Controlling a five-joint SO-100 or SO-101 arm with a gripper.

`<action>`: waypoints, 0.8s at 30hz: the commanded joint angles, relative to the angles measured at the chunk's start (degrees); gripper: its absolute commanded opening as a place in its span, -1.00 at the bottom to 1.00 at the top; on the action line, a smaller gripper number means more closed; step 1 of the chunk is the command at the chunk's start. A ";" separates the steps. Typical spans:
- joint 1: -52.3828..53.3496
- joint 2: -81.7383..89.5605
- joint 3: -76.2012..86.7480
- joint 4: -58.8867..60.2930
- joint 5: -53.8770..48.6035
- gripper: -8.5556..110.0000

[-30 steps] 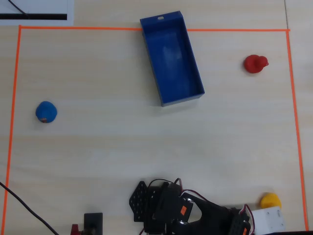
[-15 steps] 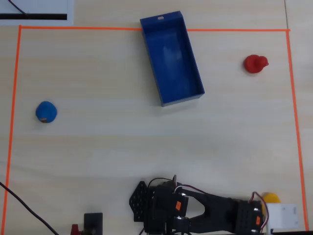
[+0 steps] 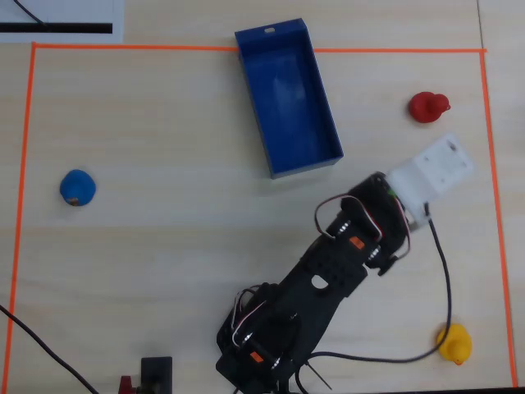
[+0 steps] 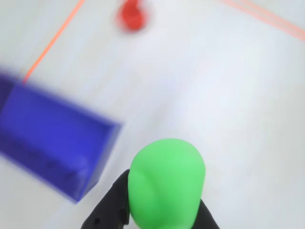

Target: Grasp green duck and put it into box.

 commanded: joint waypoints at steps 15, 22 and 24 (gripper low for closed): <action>-23.91 -23.91 0.53 -31.82 -1.49 -0.85; -27.69 -30.59 -0.88 -35.16 -10.90 -0.79; -27.77 -30.76 -0.26 -35.24 -12.39 -0.70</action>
